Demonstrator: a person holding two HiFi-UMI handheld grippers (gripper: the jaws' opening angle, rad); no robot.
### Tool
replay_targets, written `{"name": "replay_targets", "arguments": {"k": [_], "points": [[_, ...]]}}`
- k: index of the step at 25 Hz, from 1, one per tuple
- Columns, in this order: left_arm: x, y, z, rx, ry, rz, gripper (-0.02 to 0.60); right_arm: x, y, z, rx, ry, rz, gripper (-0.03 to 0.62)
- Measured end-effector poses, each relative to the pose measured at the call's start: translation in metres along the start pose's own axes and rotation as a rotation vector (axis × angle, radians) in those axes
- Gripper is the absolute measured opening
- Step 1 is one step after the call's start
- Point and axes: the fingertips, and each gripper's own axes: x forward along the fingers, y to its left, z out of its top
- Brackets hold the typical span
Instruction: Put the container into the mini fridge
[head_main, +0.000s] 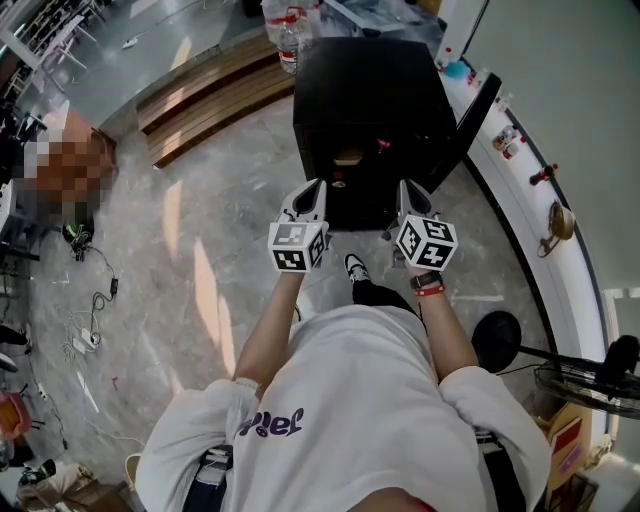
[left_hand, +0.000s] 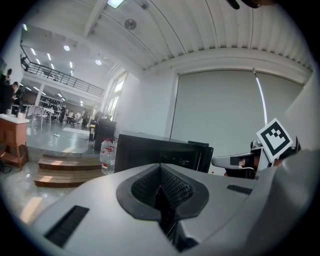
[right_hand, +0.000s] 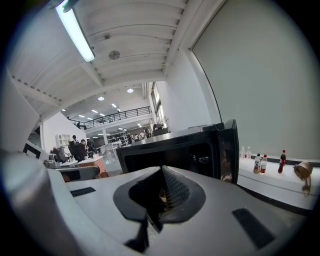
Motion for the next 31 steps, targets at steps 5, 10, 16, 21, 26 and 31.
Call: {"name": "replay_targets", "arguments": {"k": [5,10,16,21,26,31], "points": [[0.006,-0.002,-0.004,-0.001,0.003,-0.012,0.020,0.002,-0.003,-0.003,-0.006,0.004,-0.005,0.015],[0.009,-0.007,-0.001,-0.012,0.001,-0.029,0.020,0.000,-0.008,-0.005,-0.006,0.009,-0.016,0.015],[0.015,-0.009,-0.002,-0.008,0.007,-0.036,0.020,0.001,-0.011,-0.006,-0.030,0.019,-0.025,0.015],[0.021,-0.010,-0.010,-0.010,0.024,-0.042,0.020,0.003,-0.016,-0.011,-0.022,0.025,-0.032,0.015],[0.027,-0.006,-0.019,-0.020,0.044,-0.041,0.020,0.007,-0.016,-0.016,-0.021,0.040,-0.016,0.015],[0.038,0.006,-0.028,-0.029,0.060,-0.030,0.020,0.022,-0.012,-0.016,-0.034,0.051,0.019,0.015]]}}
